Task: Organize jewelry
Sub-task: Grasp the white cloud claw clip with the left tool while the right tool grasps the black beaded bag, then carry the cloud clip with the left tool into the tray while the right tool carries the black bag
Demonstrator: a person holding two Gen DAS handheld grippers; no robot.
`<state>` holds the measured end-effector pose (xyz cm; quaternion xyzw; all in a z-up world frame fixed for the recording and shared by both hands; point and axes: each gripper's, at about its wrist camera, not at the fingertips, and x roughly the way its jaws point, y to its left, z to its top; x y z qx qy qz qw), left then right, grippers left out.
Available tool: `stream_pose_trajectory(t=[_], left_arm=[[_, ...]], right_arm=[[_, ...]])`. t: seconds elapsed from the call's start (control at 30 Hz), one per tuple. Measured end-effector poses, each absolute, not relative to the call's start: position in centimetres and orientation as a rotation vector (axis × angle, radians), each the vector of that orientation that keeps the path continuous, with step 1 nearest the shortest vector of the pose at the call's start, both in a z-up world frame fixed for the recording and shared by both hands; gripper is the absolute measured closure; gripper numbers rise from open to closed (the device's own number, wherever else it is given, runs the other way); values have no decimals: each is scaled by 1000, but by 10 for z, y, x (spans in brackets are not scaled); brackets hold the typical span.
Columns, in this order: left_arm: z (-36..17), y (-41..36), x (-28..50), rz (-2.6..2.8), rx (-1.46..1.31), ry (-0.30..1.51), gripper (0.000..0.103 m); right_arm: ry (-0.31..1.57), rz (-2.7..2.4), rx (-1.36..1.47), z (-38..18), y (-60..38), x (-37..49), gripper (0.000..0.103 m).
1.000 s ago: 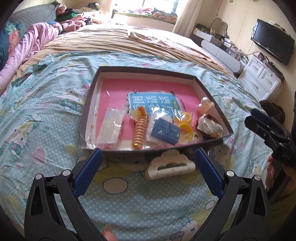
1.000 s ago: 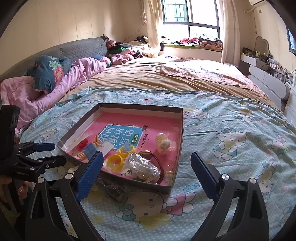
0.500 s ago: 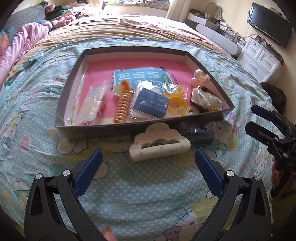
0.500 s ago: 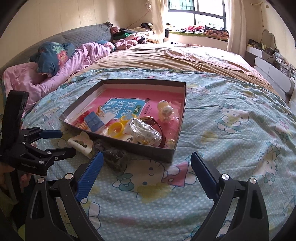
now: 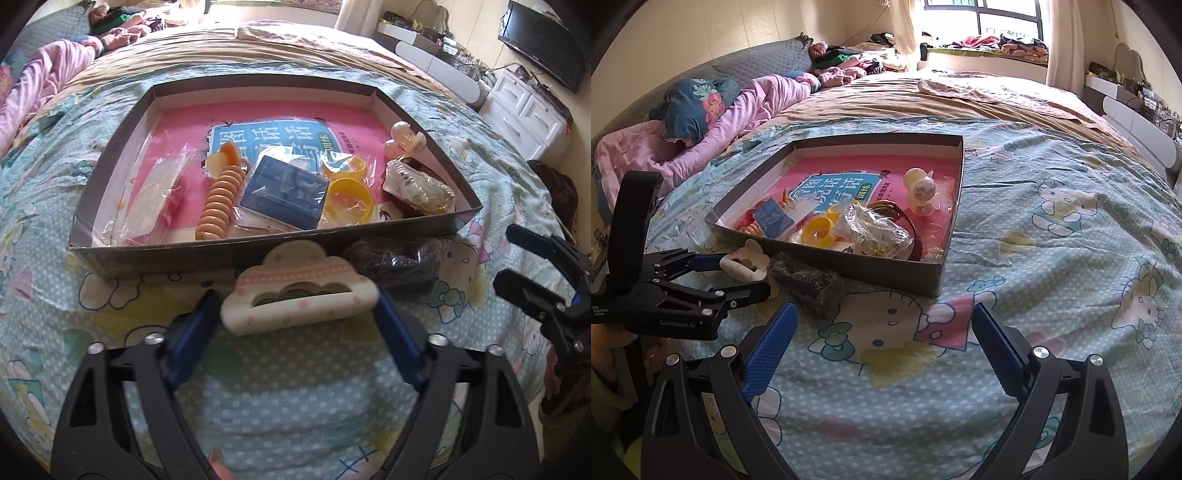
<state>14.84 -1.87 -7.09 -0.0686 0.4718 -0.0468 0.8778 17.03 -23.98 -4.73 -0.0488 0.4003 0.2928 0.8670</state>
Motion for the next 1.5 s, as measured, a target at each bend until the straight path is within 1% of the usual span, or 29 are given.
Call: stream_pose_trajectory(t=[0.17,0.43,0.47,0.5,0.53,0.6,0.67,0.7,0.73,0.83,0.9,0.93,1.2,1.5], left_arm=[[-69,-16,143,-115,-130,972,33],[-48,11,127,-71,-154,915,33],[-46,14,125,-63,-157,909,33],[-45,17,124,-61,-164,904,33],[-44,19,124,-60,-169,901,33],[-41,24,123,-57,-172,893,39],[-38,26,122,-54,-170,883,40],[-38,26,123,-55,-172,880,40],[-38,28,122,-59,-171,880,40],[-36,29,120,-62,-168,873,40],[-33,31,118,-67,-173,863,40],[-30,32,117,-67,-174,853,40],[-7,46,111,-46,-201,784,40],[-2,52,119,-30,-217,767,40]], right_arm=[[863,636,-94,-53,-229,172,9],[918,673,-103,-73,-188,179,9],[927,675,-93,-75,-183,181,11],[933,674,-89,-77,-179,183,13],[936,668,-91,-78,-176,184,19],[928,666,-105,-78,-169,185,27],[926,683,-107,-77,-162,185,40],[921,693,-109,-77,-160,184,41],[911,693,-124,-77,-157,182,43],[880,729,-138,-74,-154,177,55],[870,746,-134,-69,-155,174,59],[865,754,-132,-66,-155,173,65],[756,806,-134,-30,-162,157,65],[678,774,-112,-1,-166,174,65]])
